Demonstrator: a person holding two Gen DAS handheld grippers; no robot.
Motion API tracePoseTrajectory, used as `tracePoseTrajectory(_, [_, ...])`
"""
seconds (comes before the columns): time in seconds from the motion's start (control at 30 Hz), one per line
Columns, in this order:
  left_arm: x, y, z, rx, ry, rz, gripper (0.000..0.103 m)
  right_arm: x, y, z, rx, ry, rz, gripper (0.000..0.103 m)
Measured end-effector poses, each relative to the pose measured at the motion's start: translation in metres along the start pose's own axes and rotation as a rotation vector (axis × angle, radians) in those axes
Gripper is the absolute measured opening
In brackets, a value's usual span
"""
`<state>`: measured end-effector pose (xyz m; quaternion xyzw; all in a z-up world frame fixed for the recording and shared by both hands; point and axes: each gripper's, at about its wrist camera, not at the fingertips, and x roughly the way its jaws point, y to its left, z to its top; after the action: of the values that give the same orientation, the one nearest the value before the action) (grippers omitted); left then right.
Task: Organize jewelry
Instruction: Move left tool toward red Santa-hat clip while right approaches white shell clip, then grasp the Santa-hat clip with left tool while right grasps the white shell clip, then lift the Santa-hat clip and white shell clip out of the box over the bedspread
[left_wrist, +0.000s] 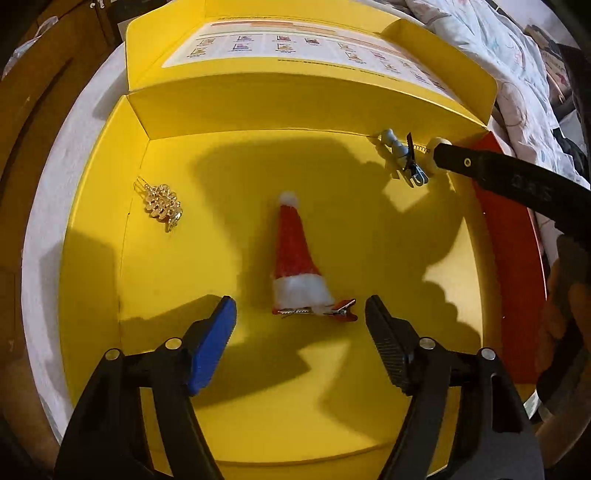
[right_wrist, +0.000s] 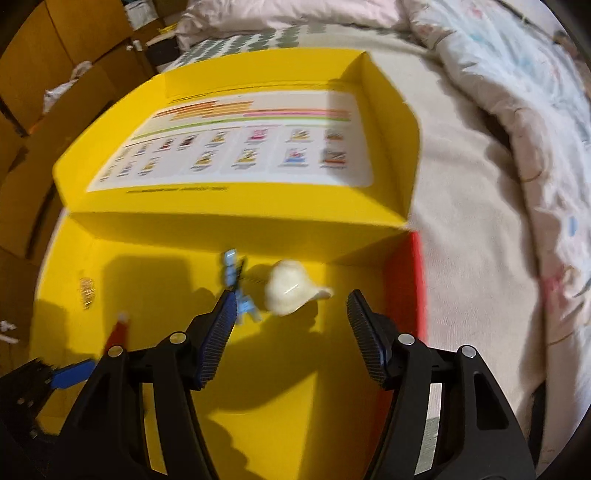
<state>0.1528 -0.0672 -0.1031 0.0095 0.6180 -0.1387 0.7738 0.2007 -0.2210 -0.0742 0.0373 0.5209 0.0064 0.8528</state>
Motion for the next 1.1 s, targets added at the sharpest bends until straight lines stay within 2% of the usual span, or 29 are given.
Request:
tracePoseTrajectory(0.1, [-0.001,0.000,0.001,-0.001,-0.002,0.001,0.072,0.009,-0.002,0.002,0.006,0.018,0.031,0.064])
tracePoseTrajectory(0.23, [-0.001,0.001,0.002,-0.007,-0.002,-0.005,0.072,0.012,-0.001,0.007,0.004,-0.004,0.010,0.064])
tracePoseTrajectory(0.43, [0.000,-0.006,0.005,-0.002,-0.006,0.010,0.071,0.020,0.009,0.005,-0.066,0.006,-0.079,0.048])
tracePoseTrajectory(0.53, [0.001,-0.007,0.006,-0.004,-0.012,0.024,0.063,0.022,0.010,0.004,-0.078,0.005,-0.110,0.044])
tracePoseTrajectory(0.67, [-0.002,-0.004,0.007,-0.012,-0.012,0.019,0.052,0.020,0.007,0.004,-0.068,-0.005,-0.095,0.043])
tracePoseTrajectory(0.7, [-0.003,-0.003,0.007,-0.015,-0.012,0.017,0.046,0.019,0.006,0.004,-0.063,-0.010,-0.087,0.043])
tracePoseTrajectory(0.9, [-0.007,0.003,0.007,-0.028,-0.014,-0.008,0.045,0.011,0.008,0.004,-0.060,-0.014,-0.067,0.043])
tracePoseTrajectory(1.1, [-0.035,0.007,0.003,-0.030,-0.072,-0.022,0.045,-0.019,0.004,0.002,-0.038,-0.052,-0.034,0.043])
